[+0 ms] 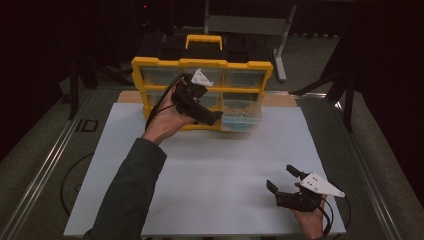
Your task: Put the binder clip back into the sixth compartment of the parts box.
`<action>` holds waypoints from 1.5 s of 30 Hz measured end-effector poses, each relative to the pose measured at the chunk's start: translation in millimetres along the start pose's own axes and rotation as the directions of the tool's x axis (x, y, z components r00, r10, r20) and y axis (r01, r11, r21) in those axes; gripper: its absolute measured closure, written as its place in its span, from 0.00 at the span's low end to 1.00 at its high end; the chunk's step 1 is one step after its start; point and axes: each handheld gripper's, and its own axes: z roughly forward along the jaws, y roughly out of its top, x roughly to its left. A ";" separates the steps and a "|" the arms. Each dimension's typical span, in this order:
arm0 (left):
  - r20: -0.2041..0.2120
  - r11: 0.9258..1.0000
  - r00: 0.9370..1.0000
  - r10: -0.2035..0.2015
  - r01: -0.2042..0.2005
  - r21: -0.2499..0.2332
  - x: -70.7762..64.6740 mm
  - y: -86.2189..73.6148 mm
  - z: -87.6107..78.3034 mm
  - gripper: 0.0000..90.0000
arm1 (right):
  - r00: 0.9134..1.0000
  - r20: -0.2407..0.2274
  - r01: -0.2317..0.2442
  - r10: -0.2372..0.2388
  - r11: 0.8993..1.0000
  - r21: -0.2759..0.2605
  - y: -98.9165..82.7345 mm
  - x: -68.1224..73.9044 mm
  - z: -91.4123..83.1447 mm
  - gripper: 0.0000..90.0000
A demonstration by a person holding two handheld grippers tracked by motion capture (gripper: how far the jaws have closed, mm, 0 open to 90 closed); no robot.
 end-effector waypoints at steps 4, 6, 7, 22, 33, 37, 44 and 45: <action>-0.012 0.999 0.999 -0.035 0.035 -0.031 5.4 -19.9 -10.5 0.01 | 1.000 -0.001 0.004 -0.004 1.000 0.003 0.0 0.4 1.0 0.10; -0.018 0.999 0.999 -0.041 0.040 -0.034 7.5 -27.4 -13.8 0.01 | 1.000 -0.002 0.006 -0.006 1.000 0.002 0.0 0.7 1.3 0.10; -0.028 0.998 0.999 -0.045 0.044 -0.041 8.2 -36.3 -16.4 0.01 | 1.000 -0.001 0.005 -0.005 1.000 0.003 -0.1 1.0 1.3 0.10; -0.065 0.990 0.996 -0.065 0.057 -0.127 -13.2 -126.8 -36.4 0.01 | 1.000 -0.006 0.008 -0.008 1.000 0.004 0.1 2.9 2.6 0.10; -0.048 0.970 0.986 -0.162 0.150 -0.194 -26.3 -208.5 -46.9 0.00 | 1.000 -0.009 0.018 -0.018 1.000 -0.004 0.7 3.8 5.3 0.10; -0.070 0.954 0.977 -0.201 0.179 -0.241 -29.9 -237.0 -52.8 0.00 | 1.000 -0.014 0.011 -0.011 1.000 -0.011 0.7 1.7 8.5 0.10; -0.103 0.922 0.958 -0.266 0.222 -0.316 -33.4 -275.9 -67.1 0.00 | 1.000 -0.019 0.016 -0.017 0.999 -0.028 0.7 -0.3 10.5 0.10; -0.116 0.920 0.955 -0.274 0.224 -0.322 -33.3 -279.8 -69.9 0.00 | 1.000 -0.018 0.016 -0.016 0.999 -0.030 0.7 -0.4 10.1 0.10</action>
